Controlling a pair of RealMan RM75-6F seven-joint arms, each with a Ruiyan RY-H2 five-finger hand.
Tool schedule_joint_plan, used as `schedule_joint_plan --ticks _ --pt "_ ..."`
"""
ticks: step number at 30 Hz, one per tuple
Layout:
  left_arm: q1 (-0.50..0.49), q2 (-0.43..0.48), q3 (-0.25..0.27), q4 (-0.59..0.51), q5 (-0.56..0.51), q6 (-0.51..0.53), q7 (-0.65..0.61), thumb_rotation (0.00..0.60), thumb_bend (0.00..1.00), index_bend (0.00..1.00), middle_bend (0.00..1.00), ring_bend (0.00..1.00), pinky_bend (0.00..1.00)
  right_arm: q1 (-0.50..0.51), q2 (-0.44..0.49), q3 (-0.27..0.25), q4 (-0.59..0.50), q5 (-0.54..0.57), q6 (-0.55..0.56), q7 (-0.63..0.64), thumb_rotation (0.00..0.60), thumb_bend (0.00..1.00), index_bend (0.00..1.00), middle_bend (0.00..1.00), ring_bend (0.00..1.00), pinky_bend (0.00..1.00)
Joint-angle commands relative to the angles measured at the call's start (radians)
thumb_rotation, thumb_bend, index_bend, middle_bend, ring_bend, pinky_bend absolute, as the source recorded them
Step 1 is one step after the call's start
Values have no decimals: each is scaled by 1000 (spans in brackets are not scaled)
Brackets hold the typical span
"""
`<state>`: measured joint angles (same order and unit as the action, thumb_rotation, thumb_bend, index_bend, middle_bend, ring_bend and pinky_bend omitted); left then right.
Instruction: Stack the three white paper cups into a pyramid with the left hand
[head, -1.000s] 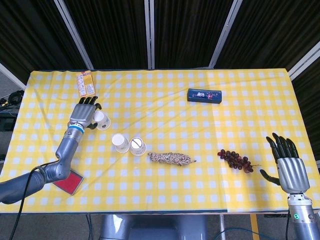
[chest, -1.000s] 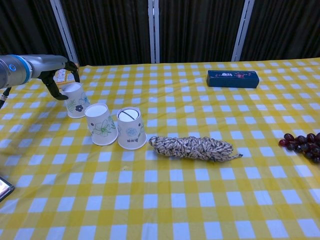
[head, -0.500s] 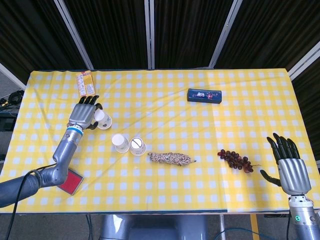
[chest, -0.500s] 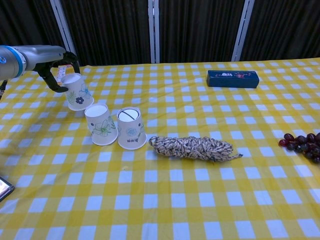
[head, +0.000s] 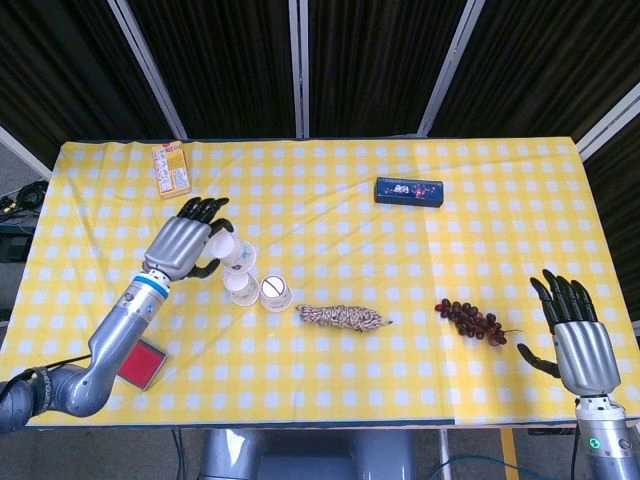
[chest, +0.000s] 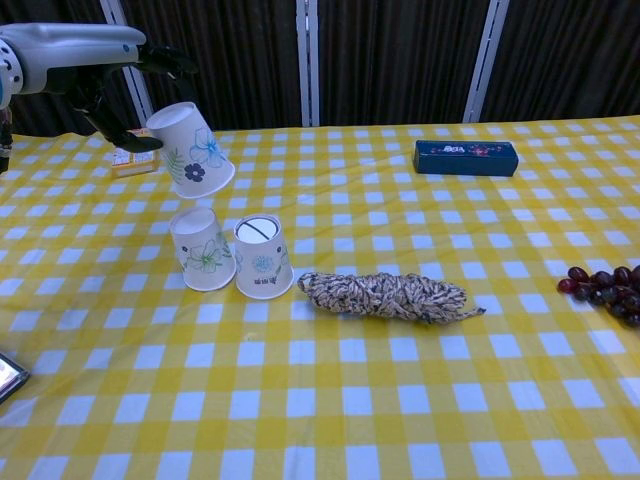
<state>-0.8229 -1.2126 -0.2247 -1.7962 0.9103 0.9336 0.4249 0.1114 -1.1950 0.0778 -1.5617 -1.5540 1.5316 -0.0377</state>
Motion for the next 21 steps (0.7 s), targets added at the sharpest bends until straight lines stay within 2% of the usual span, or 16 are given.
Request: schedule_joint_plan --ticks 1,7,15,21 --pt "3 39 20 -98 50 28 32 600 395 314 0 0 0 -2 3 0 -1 0 2 4 600 66 0 0 0 0" --pt "-27 8 36 -118 20 34 94 600 395 314 0 0 0 -6 9 0 -3 -6 13 15 600 66 0 0 0 0" --pt "-71 -18 60 -111 -78 50 190 600 395 305 0 0 0 -12 18 0 -8 -11 23 34 600 66 0 0 0 0" --pt "-100 -56 68 -83 -139 53 216 600 395 302 0 0 0 -14 22 1 -10 -16 28 40 600 65 0 0 0 0"
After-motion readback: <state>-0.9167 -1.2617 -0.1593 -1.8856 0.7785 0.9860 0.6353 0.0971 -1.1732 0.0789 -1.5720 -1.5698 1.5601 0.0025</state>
